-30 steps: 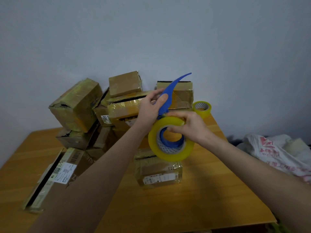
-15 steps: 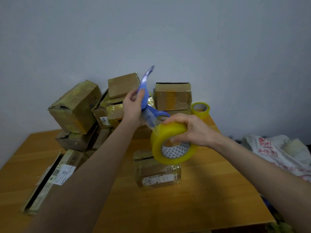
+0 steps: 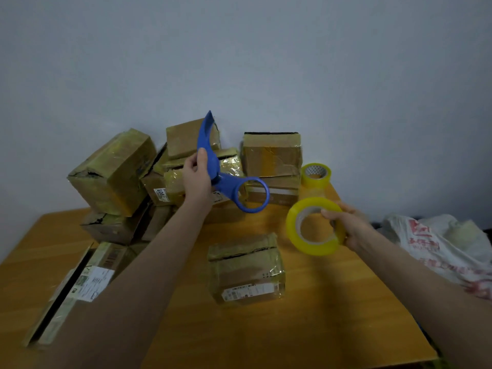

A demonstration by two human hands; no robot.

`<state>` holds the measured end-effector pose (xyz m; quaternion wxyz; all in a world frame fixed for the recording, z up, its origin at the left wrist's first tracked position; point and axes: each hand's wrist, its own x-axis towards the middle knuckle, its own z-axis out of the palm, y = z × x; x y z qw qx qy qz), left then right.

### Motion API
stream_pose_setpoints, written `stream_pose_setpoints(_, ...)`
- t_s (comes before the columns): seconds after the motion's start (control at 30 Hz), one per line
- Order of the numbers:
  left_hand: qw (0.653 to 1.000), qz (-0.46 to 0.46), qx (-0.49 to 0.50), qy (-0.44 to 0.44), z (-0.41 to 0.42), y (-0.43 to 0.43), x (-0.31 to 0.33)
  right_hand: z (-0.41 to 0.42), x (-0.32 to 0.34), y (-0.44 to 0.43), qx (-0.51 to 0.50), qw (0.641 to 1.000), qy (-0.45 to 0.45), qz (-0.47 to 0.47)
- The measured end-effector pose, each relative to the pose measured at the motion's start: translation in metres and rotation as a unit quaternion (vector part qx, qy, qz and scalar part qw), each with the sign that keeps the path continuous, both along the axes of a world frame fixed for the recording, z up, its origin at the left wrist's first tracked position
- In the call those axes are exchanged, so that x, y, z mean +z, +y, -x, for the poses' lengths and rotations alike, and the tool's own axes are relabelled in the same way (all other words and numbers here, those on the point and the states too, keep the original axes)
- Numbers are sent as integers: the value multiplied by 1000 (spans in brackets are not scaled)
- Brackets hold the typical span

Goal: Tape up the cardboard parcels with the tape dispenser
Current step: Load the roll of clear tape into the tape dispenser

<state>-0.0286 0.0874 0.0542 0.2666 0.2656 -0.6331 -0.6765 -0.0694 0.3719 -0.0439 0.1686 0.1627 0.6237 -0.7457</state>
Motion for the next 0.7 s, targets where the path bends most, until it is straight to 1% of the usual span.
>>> stream_pose_setpoints(0.07, 999, -24, -34, -29, 3, 9, -9, -1, -23, 1, -29, 998, -31, -42)
stream_pose_setpoints(0.17, 995, -41, -71, -49, 6, 23, -19, -4, -55, 1, -56, 992, -78, -81)
stream_pose_setpoints(0.3, 992, -65, -87, -60, 12, 38, -31, -5, -83, -10, -43, 986, -107, -118)
stream_pose_setpoints(0.4, 990, -73, -93, -72, 19, 44, -40, -1, -93, -17, -40, 981, -111, -151)
stream_pose_setpoints(0.47, 990, -69, -100, -74, 24, 47, -45, 4, -98, -19, -18, 979, -99, -175)
stream_pose_setpoints(0.57, 989, -62, -114, -77, 29, 50, -51, 9, -102, -16, 46, 968, -63, -240)
stream_pose_setpoints(0.63, 987, -57, -128, -78, 32, 49, -55, 11, -100, -11, 95, 952, -55, -285)
stream_pose_setpoints(0.7, 984, -48, -154, -74, 36, 47, -57, 13, -91, -8, 138, 929, -42, -342)
